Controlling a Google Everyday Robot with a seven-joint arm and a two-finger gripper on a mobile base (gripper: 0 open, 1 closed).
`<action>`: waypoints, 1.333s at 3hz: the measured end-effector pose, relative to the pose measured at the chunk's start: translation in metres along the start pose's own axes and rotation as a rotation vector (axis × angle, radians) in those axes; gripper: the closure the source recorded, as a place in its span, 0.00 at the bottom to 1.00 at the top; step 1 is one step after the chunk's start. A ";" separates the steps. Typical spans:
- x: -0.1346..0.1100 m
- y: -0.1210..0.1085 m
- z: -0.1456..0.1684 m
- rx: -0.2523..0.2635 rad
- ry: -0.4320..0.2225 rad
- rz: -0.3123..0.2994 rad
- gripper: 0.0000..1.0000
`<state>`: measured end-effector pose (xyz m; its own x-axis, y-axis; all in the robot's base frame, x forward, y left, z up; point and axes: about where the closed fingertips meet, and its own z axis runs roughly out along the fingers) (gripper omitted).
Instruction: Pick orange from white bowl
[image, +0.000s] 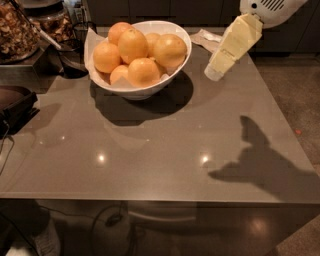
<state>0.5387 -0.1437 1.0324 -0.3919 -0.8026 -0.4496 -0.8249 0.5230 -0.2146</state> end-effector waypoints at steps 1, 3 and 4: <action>-0.035 0.000 0.010 -0.010 0.015 -0.040 0.00; -0.048 0.001 0.016 -0.015 -0.010 -0.044 0.00; -0.074 -0.006 0.037 -0.098 -0.070 -0.013 0.00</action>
Offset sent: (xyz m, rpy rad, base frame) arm 0.0150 0.0269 0.0062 -0.0183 0.0039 0.0313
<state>0.5880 -0.0764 1.0347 -0.3544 -0.7855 -0.5074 -0.8670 0.4793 -0.1364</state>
